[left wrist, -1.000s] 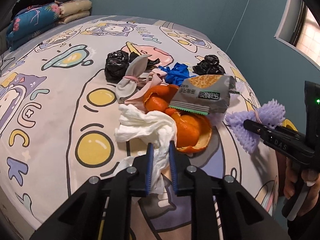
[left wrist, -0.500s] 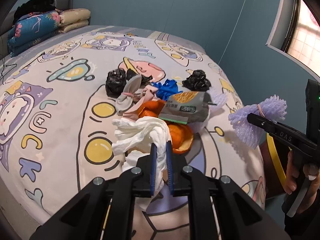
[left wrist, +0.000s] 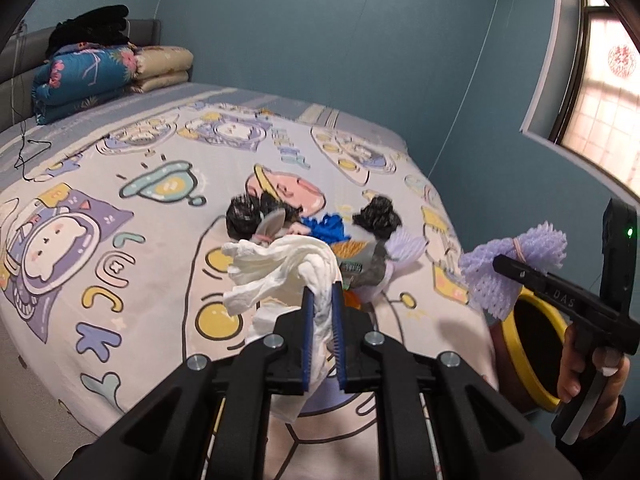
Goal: Collect trash
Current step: 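Carry the white tissue and lavender foam net in both tools over the bin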
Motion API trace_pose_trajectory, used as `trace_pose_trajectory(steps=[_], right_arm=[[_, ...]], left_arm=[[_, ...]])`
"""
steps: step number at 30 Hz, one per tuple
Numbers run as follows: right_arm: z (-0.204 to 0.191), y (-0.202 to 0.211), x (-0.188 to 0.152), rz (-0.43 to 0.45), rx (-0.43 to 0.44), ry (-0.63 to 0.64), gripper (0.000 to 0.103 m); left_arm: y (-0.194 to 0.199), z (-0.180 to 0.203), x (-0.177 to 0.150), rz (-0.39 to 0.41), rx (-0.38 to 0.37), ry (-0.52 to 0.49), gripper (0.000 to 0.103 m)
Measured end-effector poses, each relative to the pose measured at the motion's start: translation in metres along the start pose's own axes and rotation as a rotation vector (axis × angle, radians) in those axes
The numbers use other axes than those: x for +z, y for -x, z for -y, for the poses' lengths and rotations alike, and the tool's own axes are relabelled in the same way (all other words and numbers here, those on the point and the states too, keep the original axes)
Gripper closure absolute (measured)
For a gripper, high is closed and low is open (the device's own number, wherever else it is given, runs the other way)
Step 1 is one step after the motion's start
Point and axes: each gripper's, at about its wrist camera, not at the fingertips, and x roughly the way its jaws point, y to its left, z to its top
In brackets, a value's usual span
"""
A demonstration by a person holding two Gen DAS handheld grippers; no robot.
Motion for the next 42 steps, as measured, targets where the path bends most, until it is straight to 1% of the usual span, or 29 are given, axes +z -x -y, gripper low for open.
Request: trace_pose_trajectory(steps=[8, 13, 20, 24, 26, 35, 42], right_arm=[[0.003, 0.038, 0.009, 0.072, 0.016, 0.001, 0.079], [0.007, 0.058, 0.013, 0.110, 0.015, 0.004, 0.079], [0.018, 0.082, 0.018, 0.167, -0.002, -0.003, 0.079], [0.029, 0.095, 0.020, 0.200, -0.018, -0.011, 0.079], [0.034, 0.100, 0.020, 0.210, -0.026, -0.019, 0.079], [0.061, 0.123, 0.019, 0.252, -0.068, -0.060, 0.079], [0.082, 0.136, 0.015, 0.273, -0.106, -0.092, 0.079]], left_arm=[[0.035, 0.014, 0.013, 0.088, -0.015, 0.011, 0.095], [0.051, 0.026, 0.018, 0.124, -0.012, 0.004, 0.095], [0.063, 0.039, 0.024, 0.141, -0.023, 0.005, 0.095], [0.068, 0.052, 0.027, 0.150, -0.024, -0.011, 0.095], [0.070, 0.059, 0.030, 0.152, -0.036, -0.019, 0.095], [0.066, 0.092, 0.038, 0.152, -0.059, -0.061, 0.095], [0.057, 0.123, 0.043, 0.134, -0.094, -0.096, 0.095]])
